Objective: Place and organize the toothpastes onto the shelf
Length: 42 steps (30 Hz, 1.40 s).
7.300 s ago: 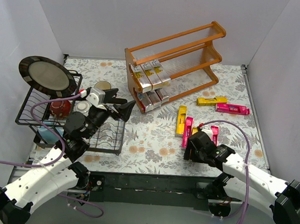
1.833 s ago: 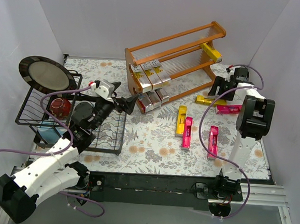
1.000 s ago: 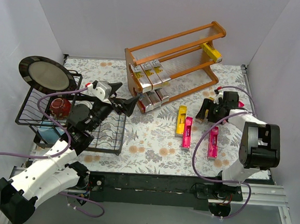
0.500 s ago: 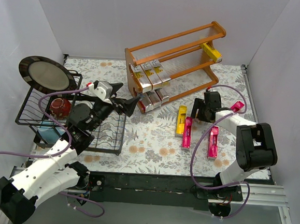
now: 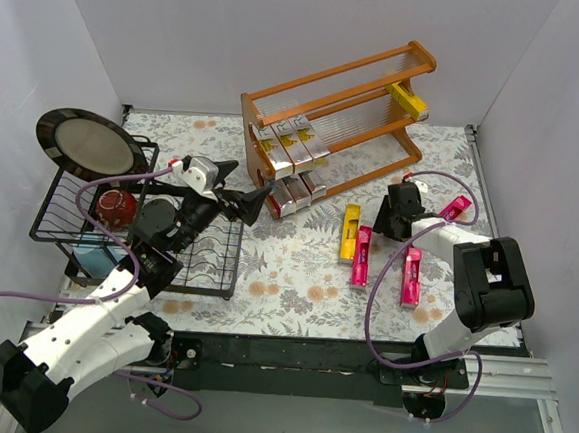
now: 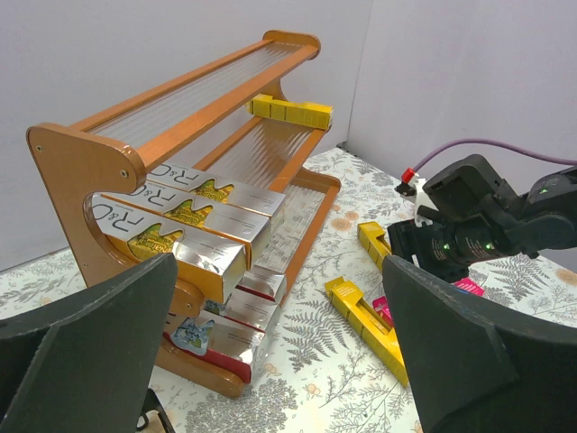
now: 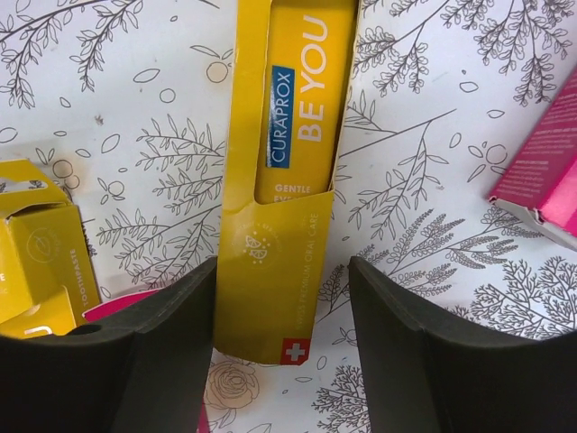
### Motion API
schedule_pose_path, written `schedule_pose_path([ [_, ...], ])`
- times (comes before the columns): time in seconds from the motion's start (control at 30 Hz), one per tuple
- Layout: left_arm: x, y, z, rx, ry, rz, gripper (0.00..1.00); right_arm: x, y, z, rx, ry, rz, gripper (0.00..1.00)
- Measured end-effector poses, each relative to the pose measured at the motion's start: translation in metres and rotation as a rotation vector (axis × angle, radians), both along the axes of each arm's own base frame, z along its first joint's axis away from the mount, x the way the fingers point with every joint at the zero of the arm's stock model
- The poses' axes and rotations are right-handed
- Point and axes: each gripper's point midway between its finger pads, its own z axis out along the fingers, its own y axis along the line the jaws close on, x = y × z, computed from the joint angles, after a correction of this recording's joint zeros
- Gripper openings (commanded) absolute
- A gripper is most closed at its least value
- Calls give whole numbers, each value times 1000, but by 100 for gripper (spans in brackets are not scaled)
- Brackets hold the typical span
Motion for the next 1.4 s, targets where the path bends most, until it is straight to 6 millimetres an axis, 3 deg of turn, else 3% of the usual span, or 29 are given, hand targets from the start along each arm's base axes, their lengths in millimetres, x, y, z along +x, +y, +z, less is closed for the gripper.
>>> schedule_pose_path([
  [0.1, 1, -1, -1, 2, 4, -1, 98, 0, 0, 0, -10, 1, 17, 58],
  [0.2, 1, -1, -2, 3, 5, -2, 98, 1, 0, -1, -19, -3, 45, 47],
  [0.43, 1, -1, -2, 3, 5, -3, 98, -2, 1, 3, -31, -1, 83, 42],
  [0.57, 1, -1, -2, 1, 6, -4, 98, -6, -1, 18, -44, -8, 103, 42],
  [0.67, 0, -2, -2, 1, 6, -7, 98, -3, -1, 41, -53, -39, 122, 42],
  [0.93, 0, -2, -2, 1, 7, -7, 98, 30, 13, 130, -74, -214, 265, 42],
  [1.13, 0, -2, -2, 1, 7, -7, 98, 62, 31, 186, -84, -327, 401, 42],
  [1.27, 1, -2, -3, 3, 8, -7, 98, 94, 40, 198, -86, -349, 467, 42],
  [1.4, 4, -3, -7, 15, 17, -5, 98, 129, 47, 188, -94, -322, 512, 42],
])
